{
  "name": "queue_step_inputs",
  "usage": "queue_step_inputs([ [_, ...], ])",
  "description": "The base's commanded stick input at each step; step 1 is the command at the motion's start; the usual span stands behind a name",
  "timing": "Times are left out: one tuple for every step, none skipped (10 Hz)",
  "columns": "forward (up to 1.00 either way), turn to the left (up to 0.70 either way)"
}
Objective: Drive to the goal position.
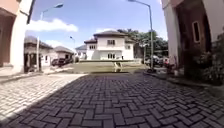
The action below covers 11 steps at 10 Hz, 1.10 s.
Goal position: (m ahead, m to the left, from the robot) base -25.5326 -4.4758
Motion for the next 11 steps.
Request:
queue_step_inputs([
  [0.5,0.0],
  [0.5,0.22],
  [0.5,0.45],
  [0.5,0.5],
  [0.5,0.5],
  [0.5,0.5],
  [0.5,0.5],
  [0.5,0.5],
  [0.5,0.5],
  [0.5,0.5],
  [0.5,0.5],
])
